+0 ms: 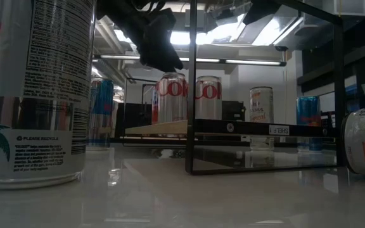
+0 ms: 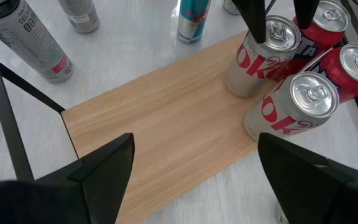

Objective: Place canned beverage on shelf
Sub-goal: Align the white soda can with the other white soda can, then put the yellow soda can on the shelf

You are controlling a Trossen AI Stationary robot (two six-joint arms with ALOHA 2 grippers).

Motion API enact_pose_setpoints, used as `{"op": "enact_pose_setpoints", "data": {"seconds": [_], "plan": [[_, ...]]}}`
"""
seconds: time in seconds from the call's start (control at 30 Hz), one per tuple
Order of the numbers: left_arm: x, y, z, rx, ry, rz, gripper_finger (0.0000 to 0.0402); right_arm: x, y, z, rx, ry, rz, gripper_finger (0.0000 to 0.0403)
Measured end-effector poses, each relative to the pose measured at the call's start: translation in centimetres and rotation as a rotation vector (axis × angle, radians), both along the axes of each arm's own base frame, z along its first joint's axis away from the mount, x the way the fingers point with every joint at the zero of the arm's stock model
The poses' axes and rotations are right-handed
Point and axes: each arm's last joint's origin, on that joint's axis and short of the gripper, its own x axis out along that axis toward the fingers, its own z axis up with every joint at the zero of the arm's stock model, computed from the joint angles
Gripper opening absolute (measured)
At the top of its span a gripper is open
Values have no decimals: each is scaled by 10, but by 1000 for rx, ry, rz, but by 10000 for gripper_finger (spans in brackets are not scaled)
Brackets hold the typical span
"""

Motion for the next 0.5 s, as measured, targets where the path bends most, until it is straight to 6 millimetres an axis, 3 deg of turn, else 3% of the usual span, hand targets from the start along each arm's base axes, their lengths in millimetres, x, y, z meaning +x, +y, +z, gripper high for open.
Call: {"op": "enact_pose_setpoints", "data": {"seconds": [0.5], "plan": [[0,0,0,-7,0,-4,366,0,-1,0,-20,-9,-42,337]]}}
